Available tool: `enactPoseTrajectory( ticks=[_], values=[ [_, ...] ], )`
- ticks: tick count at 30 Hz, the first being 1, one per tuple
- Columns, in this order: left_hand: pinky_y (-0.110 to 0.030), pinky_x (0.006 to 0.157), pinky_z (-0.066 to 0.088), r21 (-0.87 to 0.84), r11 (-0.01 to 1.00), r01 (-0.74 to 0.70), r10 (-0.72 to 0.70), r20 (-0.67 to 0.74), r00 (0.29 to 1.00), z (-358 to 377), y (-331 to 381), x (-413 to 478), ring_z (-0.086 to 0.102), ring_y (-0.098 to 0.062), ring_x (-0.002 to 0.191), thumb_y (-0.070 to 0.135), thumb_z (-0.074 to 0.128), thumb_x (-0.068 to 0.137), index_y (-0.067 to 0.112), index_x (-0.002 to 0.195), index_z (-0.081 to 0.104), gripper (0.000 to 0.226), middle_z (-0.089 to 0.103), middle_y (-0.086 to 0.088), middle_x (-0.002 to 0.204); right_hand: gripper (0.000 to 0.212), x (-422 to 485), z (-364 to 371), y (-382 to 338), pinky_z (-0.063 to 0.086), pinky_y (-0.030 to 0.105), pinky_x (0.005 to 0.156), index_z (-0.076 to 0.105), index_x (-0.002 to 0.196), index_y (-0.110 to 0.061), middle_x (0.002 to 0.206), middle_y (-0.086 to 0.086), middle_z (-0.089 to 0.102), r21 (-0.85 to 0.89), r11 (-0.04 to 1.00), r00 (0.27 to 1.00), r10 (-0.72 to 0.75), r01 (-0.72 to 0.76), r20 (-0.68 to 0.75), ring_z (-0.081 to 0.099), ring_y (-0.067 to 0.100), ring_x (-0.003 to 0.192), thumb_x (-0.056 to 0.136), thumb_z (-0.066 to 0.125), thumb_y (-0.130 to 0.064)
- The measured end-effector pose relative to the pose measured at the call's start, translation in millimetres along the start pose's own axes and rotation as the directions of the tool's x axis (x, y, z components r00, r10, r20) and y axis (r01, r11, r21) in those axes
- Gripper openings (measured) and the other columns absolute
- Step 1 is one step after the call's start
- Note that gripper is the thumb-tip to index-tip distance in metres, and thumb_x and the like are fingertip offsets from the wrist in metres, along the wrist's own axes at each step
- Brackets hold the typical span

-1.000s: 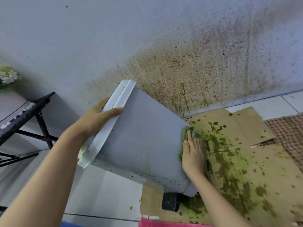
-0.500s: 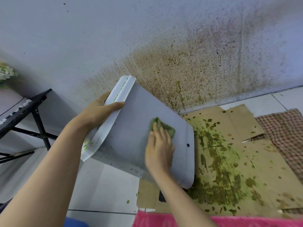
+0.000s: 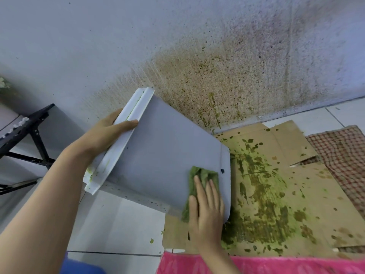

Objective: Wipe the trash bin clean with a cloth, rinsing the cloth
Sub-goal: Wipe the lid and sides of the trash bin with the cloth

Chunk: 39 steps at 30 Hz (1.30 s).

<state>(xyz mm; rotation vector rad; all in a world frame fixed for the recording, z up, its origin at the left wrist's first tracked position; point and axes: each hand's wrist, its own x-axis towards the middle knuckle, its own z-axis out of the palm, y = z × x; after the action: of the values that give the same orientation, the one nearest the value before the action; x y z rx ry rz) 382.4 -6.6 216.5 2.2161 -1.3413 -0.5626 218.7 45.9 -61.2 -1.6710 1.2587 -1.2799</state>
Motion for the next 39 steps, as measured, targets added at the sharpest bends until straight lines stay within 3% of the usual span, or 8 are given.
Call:
enactPoseTrajectory(
  ticks=[3, 7, 13, 21, 26, 32, 35, 39],
  values=[
    [-0.038, 0.091, 0.053, 0.013, 1.000, 0.006, -0.006, 0.001, 1.000, -2, -4, 1, 0.069, -0.014, 0.102, 0.050, 0.062, 0.090, 0.052, 0.132, 0.053, 0.042, 0.068, 0.016, 0.120, 0.052, 21, -10, 15, 0.015, 0.040, 0.122, 0.027, 0.149, -0.039, 0.157, -0.011, 0.027, -0.021, 0.976, 0.976, 0.218, -0.218, 0.023, 0.020, 0.011, 0.149, 0.101, 0.016, -0.056],
    [-0.033, 0.082, 0.054, 0.014, 1.000, 0.011, -0.011, 0.001, 1.000, 1, -1, 1, 0.070, -0.014, 0.099, 0.048, 0.060, 0.092, 0.052, 0.130, 0.054, 0.039, 0.068, 0.016, 0.117, 0.059, 83, -14, 39, 0.009, 0.041, 0.122, 0.017, 0.155, -0.033, 0.164, -0.003, 0.014, -0.098, 0.887, 0.875, 0.461, -0.451, 0.146, 0.008, 0.017, 0.151, 0.101, 0.015, -0.056],
    [-0.037, 0.084, 0.057, 0.022, 1.000, 0.008, -0.008, 0.003, 1.000, 5, 5, 3, 0.072, -0.016, 0.094, 0.050, 0.061, 0.091, 0.051, 0.129, 0.054, 0.039, 0.070, 0.012, 0.115, 0.054, 171, -8, 63, 0.015, 0.048, 0.121, 0.028, 0.153, -0.028, 0.162, 0.001, 0.023, 0.008, 0.829, 0.813, 0.546, -0.559, 0.205, 0.014, 0.022, 0.150, 0.103, 0.029, -0.048],
    [-0.042, 0.092, 0.056, 0.034, 0.999, 0.011, -0.011, 0.001, 1.000, 5, 8, 2, 0.071, -0.017, 0.096, 0.053, 0.062, 0.089, 0.053, 0.129, 0.052, 0.042, 0.068, 0.012, 0.118, 0.039, 99, 0, -12, 0.035, 0.046, 0.112, 0.051, 0.141, -0.019, 0.144, 0.003, 0.052, 0.130, 0.968, 0.975, 0.219, -0.214, -0.027, 0.038, 0.024, 0.139, 0.103, 0.043, -0.016],
    [-0.043, 0.099, 0.050, 0.072, 0.997, 0.014, -0.013, -0.022, 1.000, 13, 20, -1, 0.064, -0.022, 0.109, 0.055, 0.063, 0.087, 0.043, 0.143, 0.043, 0.061, 0.059, 0.005, 0.134, 0.040, 70, -1, -69, 0.031, 0.032, 0.106, 0.055, 0.136, -0.027, 0.138, -0.007, 0.057, 0.252, 0.968, 1.000, 0.006, 0.001, -0.026, 0.039, 0.012, 0.134, 0.099, 0.052, -0.012],
    [-0.049, 0.112, 0.036, 0.145, 0.989, -0.013, 0.017, -0.030, 0.999, 35, 43, -3, 0.043, -0.028, 0.137, 0.066, 0.061, 0.080, 0.036, 0.155, 0.025, 0.089, 0.034, 0.002, 0.159, 0.039, 102, -21, -101, 0.039, 0.040, 0.109, 0.054, 0.137, -0.023, 0.138, -0.005, 0.057, 0.362, 0.932, 1.000, 0.006, -0.003, -0.006, 0.041, 0.016, 0.130, 0.101, 0.049, -0.011],
    [-0.043, 0.116, 0.029, 0.188, 0.981, -0.043, 0.052, -0.048, 0.997, 47, 55, -5, 0.029, -0.025, 0.146, 0.057, 0.059, 0.090, 0.029, 0.159, 0.015, 0.086, 0.019, 0.004, 0.165, 0.040, 111, -35, -110, 0.038, 0.033, 0.109, 0.053, 0.139, -0.022, 0.138, -0.006, 0.056, 0.384, 0.923, 0.999, -0.042, 0.029, 0.026, 0.041, 0.015, 0.129, 0.102, 0.047, -0.011],
    [-0.045, 0.115, 0.029, 0.276, 0.961, -0.033, 0.048, -0.047, 0.998, 58, 68, -8, 0.027, -0.030, 0.147, 0.063, 0.058, 0.087, 0.029, 0.159, 0.012, 0.092, 0.017, -0.002, 0.165, 0.041, 78, -57, -100, 0.036, 0.022, 0.110, 0.051, 0.139, -0.023, 0.135, -0.012, 0.053, 0.422, 0.905, 0.994, -0.088, 0.054, 0.062, 0.037, 0.008, 0.134, 0.101, 0.047, -0.007]
  ],
)
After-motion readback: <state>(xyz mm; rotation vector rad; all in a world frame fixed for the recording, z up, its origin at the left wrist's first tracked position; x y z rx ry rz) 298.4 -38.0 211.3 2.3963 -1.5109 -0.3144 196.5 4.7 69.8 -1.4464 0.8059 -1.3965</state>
